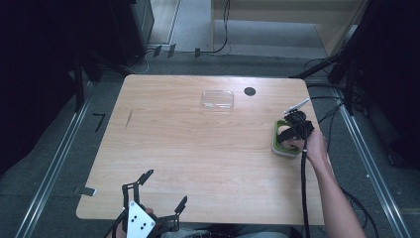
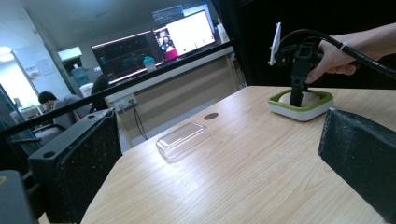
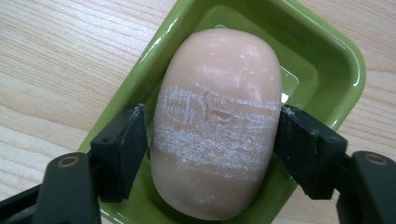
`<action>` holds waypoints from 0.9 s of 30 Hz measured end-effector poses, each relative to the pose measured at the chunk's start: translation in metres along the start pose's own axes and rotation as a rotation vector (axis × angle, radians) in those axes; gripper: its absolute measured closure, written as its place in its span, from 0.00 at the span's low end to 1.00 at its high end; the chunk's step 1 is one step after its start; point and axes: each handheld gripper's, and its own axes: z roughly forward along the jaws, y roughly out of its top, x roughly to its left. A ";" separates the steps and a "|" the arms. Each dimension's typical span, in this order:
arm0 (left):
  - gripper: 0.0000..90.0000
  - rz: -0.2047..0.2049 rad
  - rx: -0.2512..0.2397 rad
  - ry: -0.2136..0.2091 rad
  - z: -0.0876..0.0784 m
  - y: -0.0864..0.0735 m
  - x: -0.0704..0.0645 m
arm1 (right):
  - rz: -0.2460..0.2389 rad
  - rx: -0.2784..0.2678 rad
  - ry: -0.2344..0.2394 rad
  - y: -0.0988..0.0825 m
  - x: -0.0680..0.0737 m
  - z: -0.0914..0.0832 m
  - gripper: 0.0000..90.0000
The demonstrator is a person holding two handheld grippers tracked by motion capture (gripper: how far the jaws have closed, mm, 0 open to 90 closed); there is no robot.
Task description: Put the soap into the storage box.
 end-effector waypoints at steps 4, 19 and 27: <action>0.00 -0.002 -0.001 0.002 -0.001 0.000 0.000 | -0.003 -0.012 0.000 0.000 0.000 -0.004 0.21; 0.00 -0.004 -0.001 0.004 -0.002 0.000 0.000 | -0.023 0.014 0.007 -0.004 0.008 -0.020 0.14; 0.00 -0.002 -0.001 0.003 -0.001 0.000 0.000 | -0.042 0.037 0.037 -0.011 0.015 -0.032 0.09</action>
